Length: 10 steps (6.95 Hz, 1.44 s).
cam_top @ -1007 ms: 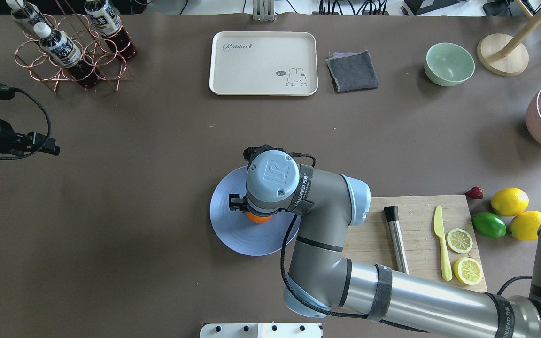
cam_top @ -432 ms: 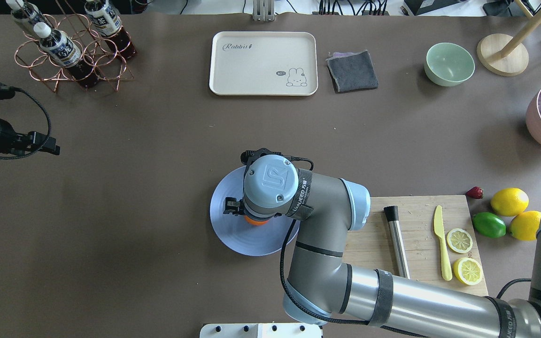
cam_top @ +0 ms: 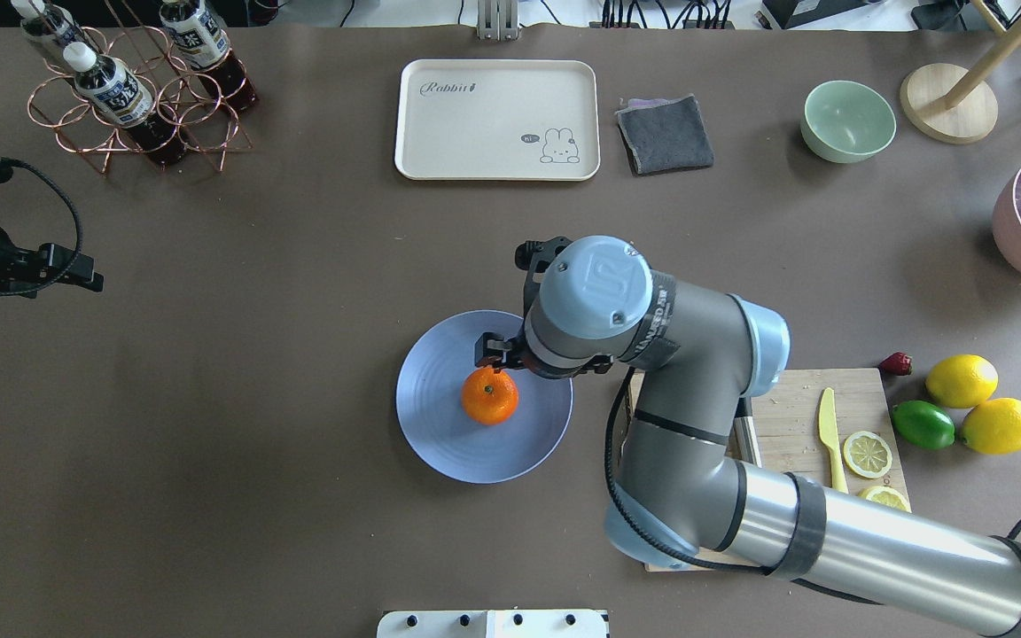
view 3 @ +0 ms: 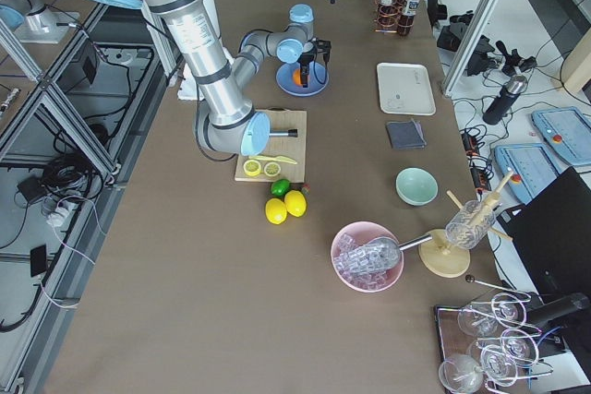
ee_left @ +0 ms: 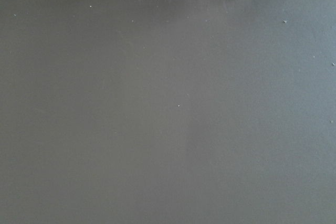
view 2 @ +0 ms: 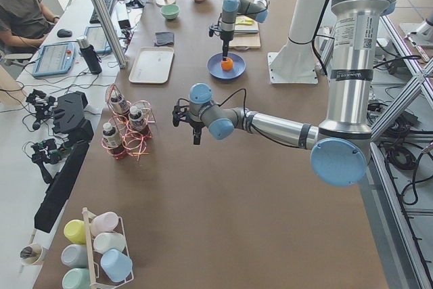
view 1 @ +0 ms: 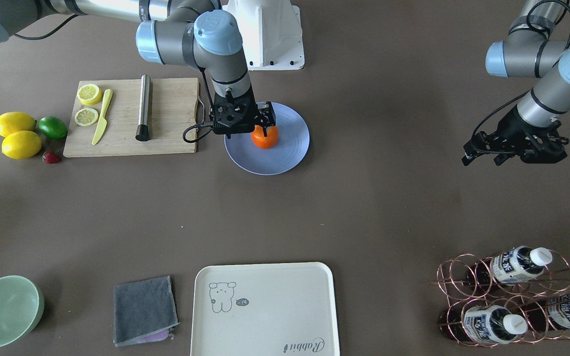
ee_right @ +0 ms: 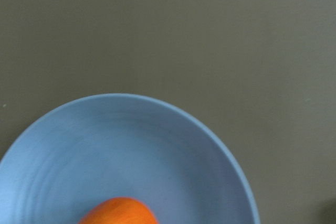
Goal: Pick orange to plate
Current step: 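Lower the orange onto the plate, open the right gripper and lift away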
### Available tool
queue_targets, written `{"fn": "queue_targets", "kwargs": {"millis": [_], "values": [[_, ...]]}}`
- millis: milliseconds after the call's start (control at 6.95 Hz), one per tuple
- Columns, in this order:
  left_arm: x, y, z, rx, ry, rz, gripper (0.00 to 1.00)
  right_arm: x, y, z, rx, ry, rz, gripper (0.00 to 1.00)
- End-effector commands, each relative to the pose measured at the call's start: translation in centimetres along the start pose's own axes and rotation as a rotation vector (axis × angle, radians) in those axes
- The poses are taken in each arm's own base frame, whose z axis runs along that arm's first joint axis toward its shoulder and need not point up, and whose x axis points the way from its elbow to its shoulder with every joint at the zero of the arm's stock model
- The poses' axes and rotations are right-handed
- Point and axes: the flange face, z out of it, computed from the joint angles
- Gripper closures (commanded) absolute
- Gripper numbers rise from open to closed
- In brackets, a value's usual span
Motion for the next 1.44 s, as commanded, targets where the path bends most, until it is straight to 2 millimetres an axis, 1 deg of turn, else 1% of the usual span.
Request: {"fn": "queue_targets", "kwargs": {"millis": [0, 144, 288, 432, 576, 719, 863, 1007, 1151, 1295], "values": [[-6.7, -1.1, -4.1, 0.001, 0.019, 0.041, 0.03, 15.2, -5.2, -5.4, -0.037, 0.023, -0.107, 0.00], [-10.1, -2.2, -5.3, 0.009, -0.020, 0.069, 0.03, 23.0, -7.7, -6.9, -0.070, 0.039, -0.160, 0.00], [-13.7, -3.3, -7.8, -0.009, -0.076, 0.123, 0.03, 31.6, -9.5, -9.1, -0.092, 0.048, -0.206, 0.00], [-17.0, -4.1, -10.0, -0.037, -0.118, 0.167, 0.03, 40.6, -10.0, -11.1, -0.113, 0.052, -0.278, 0.00], [-19.7, -4.3, -11.3, -0.052, -0.136, 0.193, 0.03, 49.0, -10.1, -13.1, -0.121, 0.039, -0.309, 0.00], [-20.7, -4.3, -11.8, -0.048, -0.139, 0.183, 0.03, 57.7, -9.7, -14.2, -0.122, 0.053, -0.323, 0.00], [-20.9, -4.3, -11.7, -0.050, -0.140, 0.180, 0.03, 65.9, -10.0, -15.3, -0.115, 0.068, -0.345, 0.00], [-20.9, -4.4, -11.6, -0.051, -0.141, 0.179, 0.03, 71.0, -9.6, -15.3, -0.120, 0.073, -0.328, 0.00], [-20.9, -4.4, -11.6, -0.051, -0.141, 0.179, 0.03, 73.0, -9.5, -16.6, -0.096, 0.087, -0.292, 0.00], [-20.9, -4.4, -11.6, -0.052, -0.142, 0.177, 0.03, 73.6, -9.1, -16.8, -0.095, 0.089, -0.291, 0.00]]}}
